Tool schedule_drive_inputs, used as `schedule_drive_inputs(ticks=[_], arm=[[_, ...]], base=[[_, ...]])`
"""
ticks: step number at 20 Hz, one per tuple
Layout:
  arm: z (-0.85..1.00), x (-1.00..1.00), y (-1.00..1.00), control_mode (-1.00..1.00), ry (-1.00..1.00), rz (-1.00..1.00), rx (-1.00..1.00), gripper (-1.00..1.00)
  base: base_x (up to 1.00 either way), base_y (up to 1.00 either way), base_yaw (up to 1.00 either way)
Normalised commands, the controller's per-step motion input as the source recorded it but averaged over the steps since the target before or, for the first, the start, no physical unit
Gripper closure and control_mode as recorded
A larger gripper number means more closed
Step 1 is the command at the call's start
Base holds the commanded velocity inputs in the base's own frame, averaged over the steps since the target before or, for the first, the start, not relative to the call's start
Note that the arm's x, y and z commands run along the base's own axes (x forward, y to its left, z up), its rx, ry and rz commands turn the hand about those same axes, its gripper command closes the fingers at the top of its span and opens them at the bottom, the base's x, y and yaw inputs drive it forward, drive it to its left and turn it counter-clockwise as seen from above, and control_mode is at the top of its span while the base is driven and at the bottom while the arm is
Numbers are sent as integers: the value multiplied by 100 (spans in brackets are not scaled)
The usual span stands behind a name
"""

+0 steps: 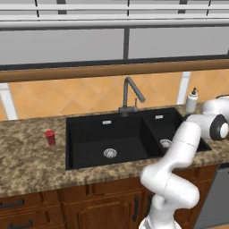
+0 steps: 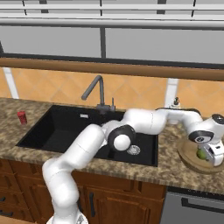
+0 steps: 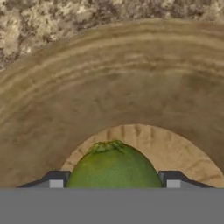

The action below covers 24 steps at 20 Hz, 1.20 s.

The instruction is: Pick the lime from the sink and place it in the bowl. Then pick the bowl and place it in the microwave. Then close the microwave door and press the start button.

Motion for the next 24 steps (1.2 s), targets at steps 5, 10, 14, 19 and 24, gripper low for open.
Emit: schedule_drive_inputs(ticks=[5, 10, 14, 19, 24], arm=[[0, -34, 39, -100, -2, 0, -3, -100], [12, -14, 89, -100, 1, 0, -22, -100], [21, 5, 87, -100, 5, 2, -33, -100], [0, 22, 59, -100, 20, 6, -17, -100], [2, 23, 35, -100, 25, 9, -1, -100]], base=[[0, 0, 0], [0, 0, 0], [0, 0, 0], [0, 0, 0], [0, 0, 0]])
